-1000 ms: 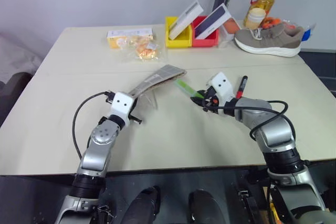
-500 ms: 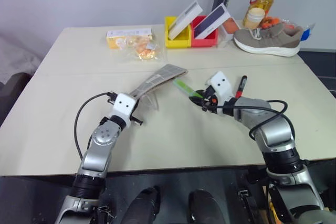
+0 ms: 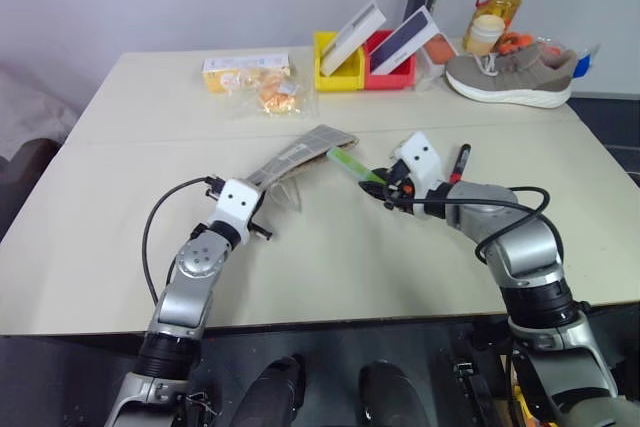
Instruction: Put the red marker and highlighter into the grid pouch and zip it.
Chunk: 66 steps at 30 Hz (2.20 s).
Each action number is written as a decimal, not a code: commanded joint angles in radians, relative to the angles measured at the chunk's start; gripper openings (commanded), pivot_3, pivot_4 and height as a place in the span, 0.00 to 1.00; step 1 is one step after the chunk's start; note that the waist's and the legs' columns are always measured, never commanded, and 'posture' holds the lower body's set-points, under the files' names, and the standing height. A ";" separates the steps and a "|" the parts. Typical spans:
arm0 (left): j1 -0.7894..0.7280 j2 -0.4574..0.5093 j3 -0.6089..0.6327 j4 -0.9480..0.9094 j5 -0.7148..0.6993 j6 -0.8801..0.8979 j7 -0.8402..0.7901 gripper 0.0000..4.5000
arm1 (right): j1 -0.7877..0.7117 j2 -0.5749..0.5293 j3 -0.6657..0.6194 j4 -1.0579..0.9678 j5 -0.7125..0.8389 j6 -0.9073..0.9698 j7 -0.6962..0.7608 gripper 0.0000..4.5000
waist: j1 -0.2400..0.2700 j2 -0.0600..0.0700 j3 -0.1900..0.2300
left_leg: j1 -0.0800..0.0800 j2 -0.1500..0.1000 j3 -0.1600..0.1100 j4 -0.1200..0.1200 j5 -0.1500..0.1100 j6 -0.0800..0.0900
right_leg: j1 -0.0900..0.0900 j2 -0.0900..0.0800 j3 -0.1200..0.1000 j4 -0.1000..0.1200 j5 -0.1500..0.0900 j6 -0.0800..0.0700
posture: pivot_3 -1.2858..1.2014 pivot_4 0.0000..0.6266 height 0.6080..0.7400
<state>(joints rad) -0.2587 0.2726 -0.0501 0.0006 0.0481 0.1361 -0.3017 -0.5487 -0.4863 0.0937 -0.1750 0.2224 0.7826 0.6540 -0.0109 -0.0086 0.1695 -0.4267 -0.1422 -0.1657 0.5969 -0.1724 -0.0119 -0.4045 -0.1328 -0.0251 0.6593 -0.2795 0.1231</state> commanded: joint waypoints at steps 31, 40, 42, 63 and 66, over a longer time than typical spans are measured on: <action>0.017 0.165 -0.076 0.032 0.015 -0.238 -0.222 0.00 | -0.056 -0.204 0.081 -0.190 -0.015 -0.071 0.230 0.98 | 0.001 0.000 0.000 | 0.000 0.000 0.000 -0.001 0.000 0.000 | 0.000 0.000 -0.001 -0.003 0.000 0.000 | 0.52 0.24 1.00; 0.008 0.083 -0.064 0.001 0.006 -0.087 -0.150 0.00 | 0.026 -0.235 -0.117 -0.119 0.057 -0.028 0.170 0.98 | 0.000 0.000 0.000 | 0.000 0.000 0.000 0.000 0.000 0.000 | 0.001 0.000 -0.001 -0.003 0.000 0.000 | 0.52 0.24 1.00; -0.001 0.049 -0.063 -0.004 0.010 -0.048 -0.110 0.00 | 0.017 -0.181 -0.192 0.018 0.032 0.011 0.035 0.98 | 0.001 -0.001 0.000 | 0.000 0.000 0.000 0.000 0.000 0.000 | 0.002 0.000 -0.001 -0.003 0.000 0.000 | 0.52 0.24 1.00; -0.041 0.001 -0.062 0.005 0.006 0.000 -0.045 0.00 | -0.073 0.060 -0.336 0.529 -0.045 -0.200 -0.441 0.20 | -0.003 0.000 0.000 | 0.000 0.000 0.001 0.000 0.000 0.000 | 0.002 0.000 -0.001 -0.003 0.000 0.000 | 0.52 0.24 1.00; -0.038 0.002 -0.054 0.004 -0.002 0.006 -0.043 0.00 | -0.065 0.024 -0.285 0.488 -0.083 -0.236 -0.408 0.08 | -0.003 0.000 0.000 | 0.000 0.000 0.000 0.000 0.000 0.000 | 0.002 0.000 -0.001 -0.003 0.000 0.000 | 0.52 0.24 1.00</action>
<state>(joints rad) -0.2893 0.2718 -0.1309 0.0270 0.0561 0.1442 -0.3521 -0.5959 -0.4264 -0.2116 0.3687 0.1621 0.5865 0.2240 -0.0142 -0.0084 0.1693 -0.4266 -0.1422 -0.1652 0.5974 -0.1720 -0.0118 -0.4022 -0.1327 -0.0259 0.6563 -0.2790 0.1230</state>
